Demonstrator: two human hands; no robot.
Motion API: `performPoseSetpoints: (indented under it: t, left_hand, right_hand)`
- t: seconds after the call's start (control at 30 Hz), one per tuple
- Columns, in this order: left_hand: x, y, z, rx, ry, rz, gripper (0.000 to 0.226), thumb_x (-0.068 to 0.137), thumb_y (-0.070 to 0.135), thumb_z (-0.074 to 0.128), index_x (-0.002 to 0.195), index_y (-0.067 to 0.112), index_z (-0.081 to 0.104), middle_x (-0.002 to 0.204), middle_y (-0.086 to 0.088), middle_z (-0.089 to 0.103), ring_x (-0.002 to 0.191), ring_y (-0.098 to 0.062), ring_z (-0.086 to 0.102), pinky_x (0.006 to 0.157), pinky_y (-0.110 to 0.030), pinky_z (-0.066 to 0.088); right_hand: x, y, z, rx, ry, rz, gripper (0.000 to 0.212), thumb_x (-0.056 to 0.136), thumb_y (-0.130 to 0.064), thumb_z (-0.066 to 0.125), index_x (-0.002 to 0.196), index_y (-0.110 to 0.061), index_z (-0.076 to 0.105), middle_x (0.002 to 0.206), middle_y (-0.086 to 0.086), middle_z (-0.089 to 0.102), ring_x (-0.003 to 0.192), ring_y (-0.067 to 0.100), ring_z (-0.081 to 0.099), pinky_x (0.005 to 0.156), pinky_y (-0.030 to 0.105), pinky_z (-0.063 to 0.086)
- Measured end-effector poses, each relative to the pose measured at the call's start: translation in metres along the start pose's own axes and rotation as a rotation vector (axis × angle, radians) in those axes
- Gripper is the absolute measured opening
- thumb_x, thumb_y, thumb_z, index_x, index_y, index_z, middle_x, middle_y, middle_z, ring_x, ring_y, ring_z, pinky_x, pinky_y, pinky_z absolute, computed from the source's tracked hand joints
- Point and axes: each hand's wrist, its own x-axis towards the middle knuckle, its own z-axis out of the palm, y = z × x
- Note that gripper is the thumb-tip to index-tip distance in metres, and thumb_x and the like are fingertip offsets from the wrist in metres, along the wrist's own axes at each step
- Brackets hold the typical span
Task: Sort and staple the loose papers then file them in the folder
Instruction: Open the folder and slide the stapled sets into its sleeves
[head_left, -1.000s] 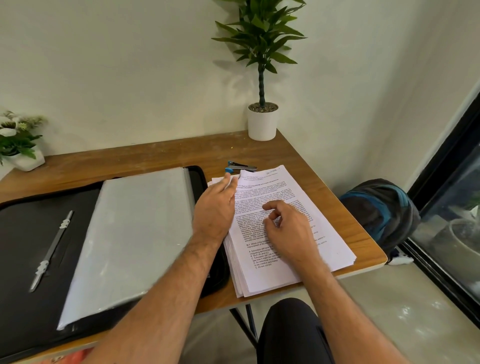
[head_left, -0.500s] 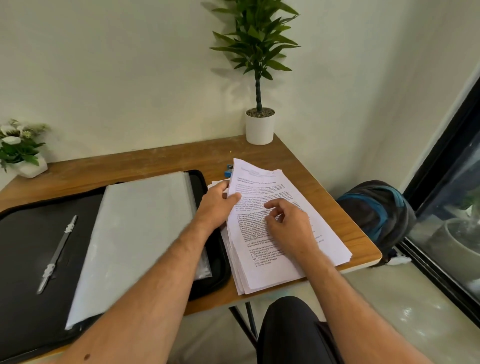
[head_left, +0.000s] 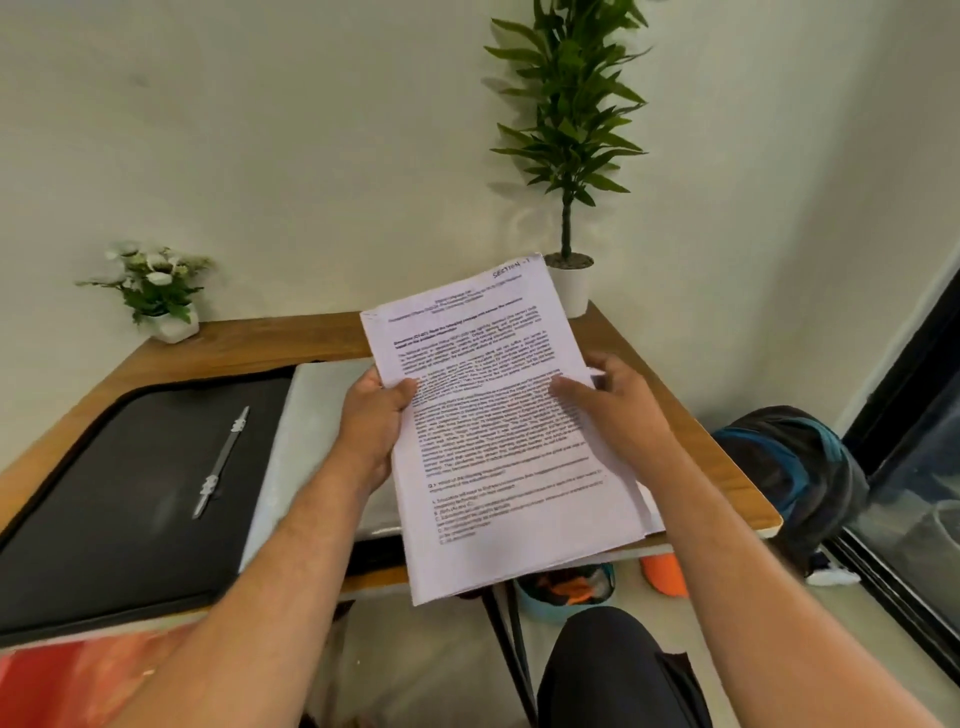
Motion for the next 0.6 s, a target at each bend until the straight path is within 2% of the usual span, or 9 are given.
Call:
performPoseSetpoints:
  t: [0.07,0.13,0.27,0.37,0.47,0.53,0.6]
  left_hand:
    - [-0.008,0.002,-0.02,-0.027,0.051,-0.01,0.029,0.103,0.002,0.051,0.116,0.021,0.068,0.104,-0.002,0.079,0.088,-0.021,0.076,0.065,-0.033,0.06]
    - [-0.019,0.006,-0.035,-0.057,0.06,-0.046,0.024,0.105,0.012,0.051,0.124,0.02,0.065,0.103,-0.005,0.079,0.085,-0.023,0.076,0.066,-0.036,0.06]
    - [-0.046,0.009,-0.068,-0.128,-0.001,-0.186,0.027,0.106,0.029,0.05,0.121,0.014,0.066,0.106,-0.014,0.077,0.089,-0.032,0.075,0.076,-0.045,0.06]
    - [-0.058,-0.013,-0.089,-0.044,0.013,-0.244,0.031,0.103,0.016,0.055,0.131,0.008,0.062,0.118,-0.018,0.073,0.105,-0.039,0.071,0.091,-0.055,0.056]
    - [-0.061,-0.026,-0.099,0.001,0.049,-0.261,0.029,0.102,0.008,0.055,0.129,0.009,0.063,0.12,-0.018,0.072,0.107,-0.039,0.071,0.092,-0.056,0.056]
    - [-0.058,-0.026,-0.1,0.008,0.059,-0.248,0.027,0.102,0.008,0.055,0.128,0.008,0.063,0.118,-0.017,0.073,0.106,-0.039,0.071,0.092,-0.057,0.056]
    - [-0.054,-0.028,-0.103,0.004,0.088,-0.229,0.028,0.102,0.01,0.055,0.129,0.008,0.061,0.116,-0.016,0.074,0.104,-0.04,0.071,0.088,-0.055,0.057]
  right_hand:
    - [-0.013,-0.007,0.01,0.152,-0.232,0.093,0.03,0.091,-0.029,0.072,0.118,-0.02,0.062,0.115,0.002,0.074,0.09,0.022,0.075,0.08,0.037,0.062]
    - [-0.021,-0.006,0.025,0.163,-0.281,0.081,0.016,0.096,-0.022,0.066,0.112,-0.02,0.068,0.103,0.0,0.077,0.086,0.02,0.076,0.071,0.029,0.062]
    - [-0.026,-0.002,0.067,0.129,-0.244,0.061,0.018,0.096,-0.021,0.065,0.113,-0.023,0.07,0.101,-0.001,0.078,0.084,0.02,0.076,0.067,0.03,0.06]
    - [-0.032,0.007,0.091,0.175,-0.263,0.1,0.018,0.096,-0.016,0.065,0.111,-0.025,0.071,0.099,-0.002,0.078,0.083,0.02,0.076,0.062,0.028,0.06]
    - [-0.036,0.014,0.104,0.145,-0.351,0.09,0.03,0.093,-0.004,0.063,0.113,-0.026,0.068,0.107,-0.005,0.077,0.09,0.017,0.075,0.071,0.03,0.059]
    - [-0.037,0.014,0.11,0.089,-0.364,0.047,0.039,0.089,0.003,0.061,0.107,-0.031,0.065,0.106,-0.011,0.075,0.093,0.012,0.073,0.076,0.027,0.056]
    - [-0.038,0.013,0.117,-0.034,-0.337,-0.023,0.035,0.09,-0.002,0.062,0.103,-0.034,0.062,0.102,-0.015,0.071,0.095,0.01,0.069,0.075,0.025,0.051]
